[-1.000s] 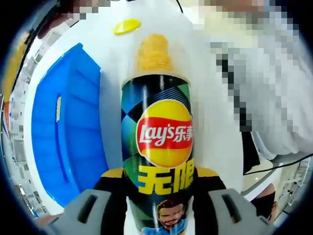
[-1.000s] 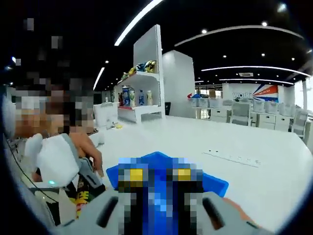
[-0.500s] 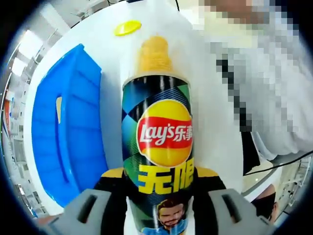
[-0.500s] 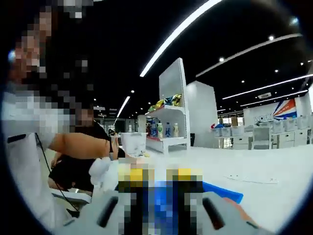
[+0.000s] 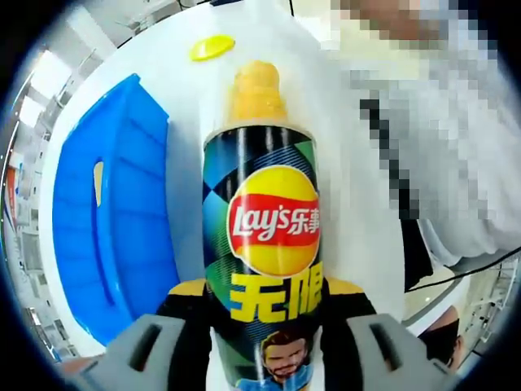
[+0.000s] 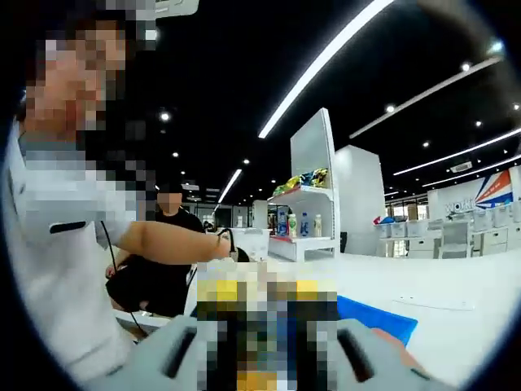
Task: Open the lid of the chip container on the table, take out the chips, place them into the box in front of the container, and close the lid
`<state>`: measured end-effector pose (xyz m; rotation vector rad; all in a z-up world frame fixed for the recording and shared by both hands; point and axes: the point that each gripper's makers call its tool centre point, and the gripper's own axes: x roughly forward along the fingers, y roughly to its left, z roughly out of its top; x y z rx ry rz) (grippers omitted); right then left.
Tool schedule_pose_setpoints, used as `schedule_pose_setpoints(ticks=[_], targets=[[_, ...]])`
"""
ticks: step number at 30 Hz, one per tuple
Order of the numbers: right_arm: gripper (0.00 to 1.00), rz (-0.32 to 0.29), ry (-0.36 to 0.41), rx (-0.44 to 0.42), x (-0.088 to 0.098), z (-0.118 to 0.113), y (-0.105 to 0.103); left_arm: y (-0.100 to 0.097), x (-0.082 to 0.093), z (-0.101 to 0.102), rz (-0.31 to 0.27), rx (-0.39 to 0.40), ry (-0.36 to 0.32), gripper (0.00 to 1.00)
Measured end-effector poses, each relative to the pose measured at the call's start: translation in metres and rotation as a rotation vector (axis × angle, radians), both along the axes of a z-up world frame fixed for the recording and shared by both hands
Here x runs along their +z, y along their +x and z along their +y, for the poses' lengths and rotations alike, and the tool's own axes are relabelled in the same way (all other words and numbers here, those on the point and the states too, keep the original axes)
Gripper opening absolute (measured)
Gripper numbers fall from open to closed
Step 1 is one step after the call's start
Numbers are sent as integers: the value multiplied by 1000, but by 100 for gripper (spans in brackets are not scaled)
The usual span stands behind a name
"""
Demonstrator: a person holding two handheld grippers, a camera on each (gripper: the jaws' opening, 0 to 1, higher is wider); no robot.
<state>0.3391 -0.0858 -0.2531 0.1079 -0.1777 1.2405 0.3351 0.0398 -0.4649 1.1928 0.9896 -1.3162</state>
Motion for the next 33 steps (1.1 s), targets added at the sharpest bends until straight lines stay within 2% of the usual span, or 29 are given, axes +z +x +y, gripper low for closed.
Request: schedule_pose_setpoints(ticks=[4,9,13,17,22,25,30,33], targets=[[18,46,81,56,0,-8,-13,0,0,0,0,-1,-8,53],[17,32,24,2,-19,-24,-12,0,0,-1,-1,-2,-15,53],[15,39,18,-52,-30,-40,-7,-2,0,-2,-2,-3,-20,53],[4,67,-72,-113,-64,-56,-8,-1,1,-2,-4,-3,-21,53],[2,119,-128,-154,-96,-69,-9,-2,1,-3,0,-5,-27,53],[1,194,-164,-157,-116,-72,-10,-3,1,-3,-1,-5,-22,53],[1,218,-278,-176,-148,-70,-8,-2,1,-2,-3,-6,-26,53],[1,206,-319,-173,-159,-68,-7,-2,1,-2,-4,-7,-25,53]])
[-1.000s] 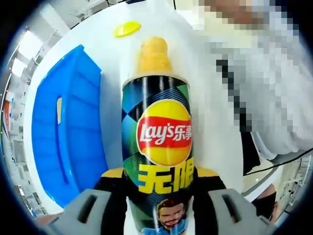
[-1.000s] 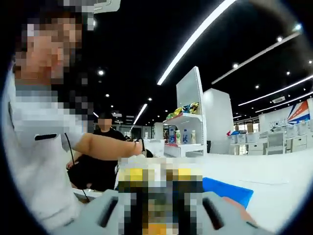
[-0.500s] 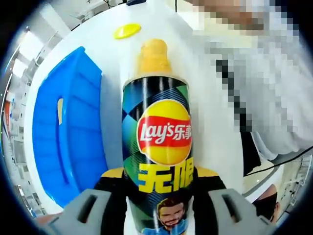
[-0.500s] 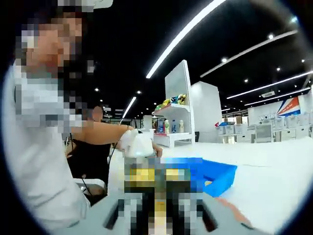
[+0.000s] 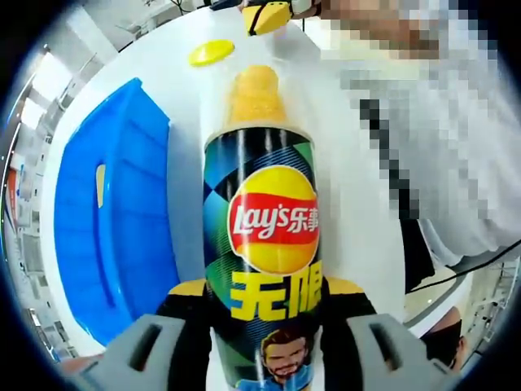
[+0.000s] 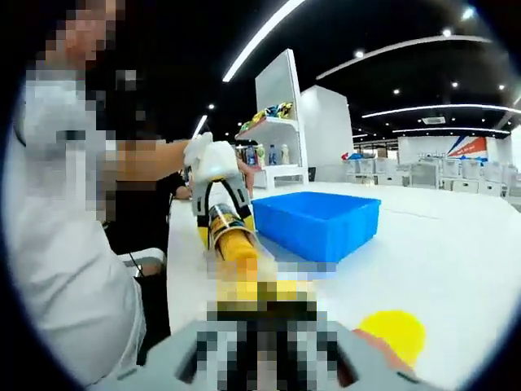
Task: Open the lid of the chip container on the table, take out the chips, place them into the box in front of the container, and close the lid
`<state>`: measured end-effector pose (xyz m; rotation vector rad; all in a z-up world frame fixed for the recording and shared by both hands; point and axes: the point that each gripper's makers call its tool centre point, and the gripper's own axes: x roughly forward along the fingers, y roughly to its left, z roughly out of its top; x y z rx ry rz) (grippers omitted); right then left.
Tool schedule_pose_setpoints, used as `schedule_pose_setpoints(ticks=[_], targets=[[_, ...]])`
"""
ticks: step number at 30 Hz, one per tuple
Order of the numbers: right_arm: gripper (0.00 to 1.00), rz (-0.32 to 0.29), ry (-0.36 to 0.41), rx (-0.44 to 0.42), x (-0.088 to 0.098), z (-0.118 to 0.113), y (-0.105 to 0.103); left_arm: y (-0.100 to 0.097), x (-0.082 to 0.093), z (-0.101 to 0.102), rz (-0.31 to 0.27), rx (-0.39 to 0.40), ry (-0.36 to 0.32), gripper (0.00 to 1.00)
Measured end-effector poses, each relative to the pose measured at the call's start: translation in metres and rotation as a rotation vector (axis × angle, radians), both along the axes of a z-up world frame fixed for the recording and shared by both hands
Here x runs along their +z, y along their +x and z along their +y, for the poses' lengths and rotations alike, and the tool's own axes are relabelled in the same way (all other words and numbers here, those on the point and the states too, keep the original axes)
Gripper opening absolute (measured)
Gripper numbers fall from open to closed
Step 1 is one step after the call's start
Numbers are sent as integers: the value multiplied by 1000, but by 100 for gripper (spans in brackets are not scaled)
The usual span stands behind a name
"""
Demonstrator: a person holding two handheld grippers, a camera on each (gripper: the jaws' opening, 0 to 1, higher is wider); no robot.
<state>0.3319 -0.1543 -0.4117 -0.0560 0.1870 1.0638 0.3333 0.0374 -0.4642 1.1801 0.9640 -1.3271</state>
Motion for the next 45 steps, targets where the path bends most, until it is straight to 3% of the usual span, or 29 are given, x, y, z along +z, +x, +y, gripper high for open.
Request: schedule_pose_setpoints(ticks=[5,10,26,39,45], targets=[[1,53,-42,4,-15,6,3,0,0,-1,-10,-24,-11,53],[2,64,-55,34,-23,17,1,-1,1,-3,-18,-49,-23,53],[2,77,-40,38,-22,20,-3,-1,3,0,-35,-104,-41,53],[2,81,-38,32,-24,18,-3,-3,17,-1,-62,-126,-78,54],[2,84,-38,28,-25,19,-3,-1,23,-1,-90,-128,-104,49]])
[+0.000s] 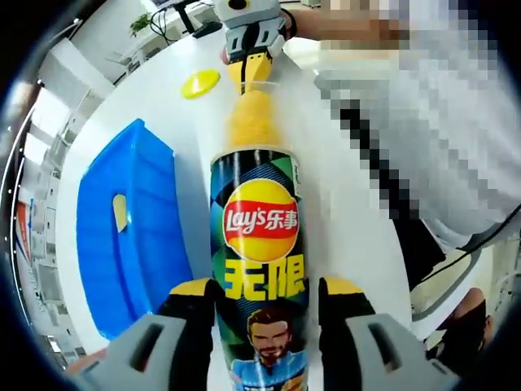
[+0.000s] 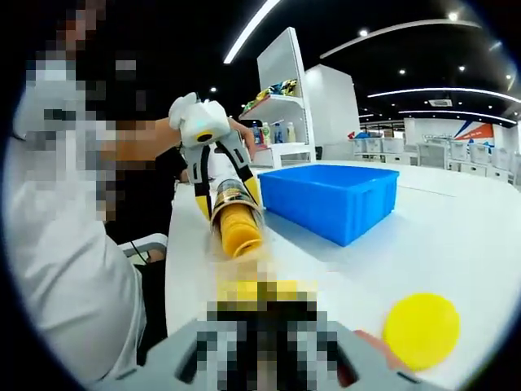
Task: Open the lid of the chip container on the table, take out the chips, place them into the box in front of the container, and close the lid
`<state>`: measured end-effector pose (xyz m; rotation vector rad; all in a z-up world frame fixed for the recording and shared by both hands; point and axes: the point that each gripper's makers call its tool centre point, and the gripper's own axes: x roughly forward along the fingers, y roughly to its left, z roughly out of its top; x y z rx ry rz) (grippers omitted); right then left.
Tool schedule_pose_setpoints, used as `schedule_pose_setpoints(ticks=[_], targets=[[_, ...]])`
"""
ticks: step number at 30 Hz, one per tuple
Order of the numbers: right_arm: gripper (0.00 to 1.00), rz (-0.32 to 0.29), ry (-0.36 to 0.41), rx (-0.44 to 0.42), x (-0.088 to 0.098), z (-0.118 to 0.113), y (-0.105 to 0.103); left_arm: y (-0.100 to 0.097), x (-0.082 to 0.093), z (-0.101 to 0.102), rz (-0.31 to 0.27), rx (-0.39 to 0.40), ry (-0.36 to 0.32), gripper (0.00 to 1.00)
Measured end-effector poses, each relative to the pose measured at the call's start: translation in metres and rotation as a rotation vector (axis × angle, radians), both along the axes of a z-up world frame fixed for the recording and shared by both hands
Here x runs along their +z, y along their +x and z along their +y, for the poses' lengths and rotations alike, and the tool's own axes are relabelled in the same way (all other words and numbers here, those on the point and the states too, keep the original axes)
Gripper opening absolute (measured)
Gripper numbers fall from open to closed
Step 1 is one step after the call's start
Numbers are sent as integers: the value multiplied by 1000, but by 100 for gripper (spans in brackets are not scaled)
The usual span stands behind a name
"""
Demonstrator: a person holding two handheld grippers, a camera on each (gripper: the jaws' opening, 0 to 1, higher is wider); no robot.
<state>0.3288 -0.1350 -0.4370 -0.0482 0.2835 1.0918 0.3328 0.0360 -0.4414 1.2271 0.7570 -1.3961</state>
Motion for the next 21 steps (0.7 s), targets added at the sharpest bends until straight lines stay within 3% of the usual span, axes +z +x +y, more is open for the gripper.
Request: schedule_pose_setpoints(ticks=[8,14,21], targets=[[2,-1,-2,1,0,1,-3,2,2,-2,-19,2,-22,45],[2,1,6,9,-1,2,-5,-3,3,-3,5,33,-36,45],[1,-20,87,47,9,12,-9,-5,3,-5,17,50,-54,44]])
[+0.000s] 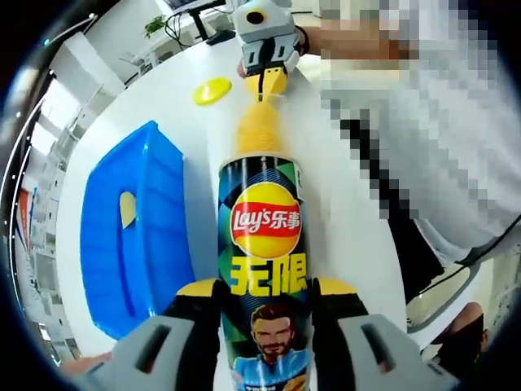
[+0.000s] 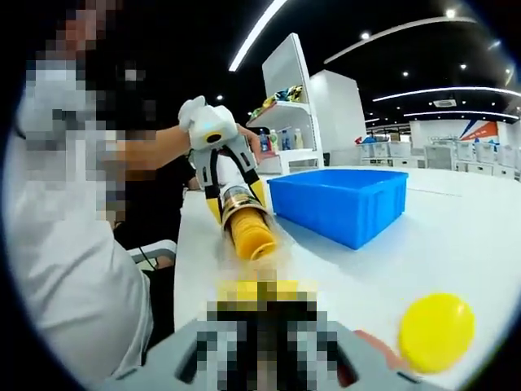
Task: Open the lid of the chip container on the table, take out the chips, place them into the box in front of the container, and close the lid
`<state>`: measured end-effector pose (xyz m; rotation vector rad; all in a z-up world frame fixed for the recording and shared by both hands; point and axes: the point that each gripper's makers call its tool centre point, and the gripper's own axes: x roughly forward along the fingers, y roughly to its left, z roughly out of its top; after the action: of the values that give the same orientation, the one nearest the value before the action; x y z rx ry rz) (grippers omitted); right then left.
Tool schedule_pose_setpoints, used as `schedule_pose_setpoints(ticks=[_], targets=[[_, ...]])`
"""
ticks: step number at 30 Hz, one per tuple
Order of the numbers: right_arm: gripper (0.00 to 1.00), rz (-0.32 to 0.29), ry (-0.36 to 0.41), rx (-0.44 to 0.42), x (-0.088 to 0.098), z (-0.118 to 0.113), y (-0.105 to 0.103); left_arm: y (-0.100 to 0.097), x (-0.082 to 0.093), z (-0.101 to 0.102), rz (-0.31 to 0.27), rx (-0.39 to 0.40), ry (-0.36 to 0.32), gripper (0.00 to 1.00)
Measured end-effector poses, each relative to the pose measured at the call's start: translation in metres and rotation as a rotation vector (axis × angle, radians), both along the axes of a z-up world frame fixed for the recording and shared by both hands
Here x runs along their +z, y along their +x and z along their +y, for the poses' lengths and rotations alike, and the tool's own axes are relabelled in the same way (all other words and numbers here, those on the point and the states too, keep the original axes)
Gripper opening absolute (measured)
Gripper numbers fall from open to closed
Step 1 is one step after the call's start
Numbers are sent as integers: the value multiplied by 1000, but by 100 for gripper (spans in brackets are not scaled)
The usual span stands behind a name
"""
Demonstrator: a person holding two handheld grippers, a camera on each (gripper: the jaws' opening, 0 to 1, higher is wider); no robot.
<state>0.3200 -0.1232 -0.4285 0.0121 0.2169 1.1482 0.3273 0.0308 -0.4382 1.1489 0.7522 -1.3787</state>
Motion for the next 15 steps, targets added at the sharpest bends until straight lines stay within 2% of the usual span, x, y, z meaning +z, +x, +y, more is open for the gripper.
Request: schedule_pose_setpoints(ticks=[3,6,15], targets=[[1,9,10,0,2,1,3,0,0,0,-1,-1,-3,44],[1,52,36,5,2,6,6,0,0,0,2,3,-7,44],[1,39,14,60,4,40,9,-2,0,-4,11,10,-10,44]])
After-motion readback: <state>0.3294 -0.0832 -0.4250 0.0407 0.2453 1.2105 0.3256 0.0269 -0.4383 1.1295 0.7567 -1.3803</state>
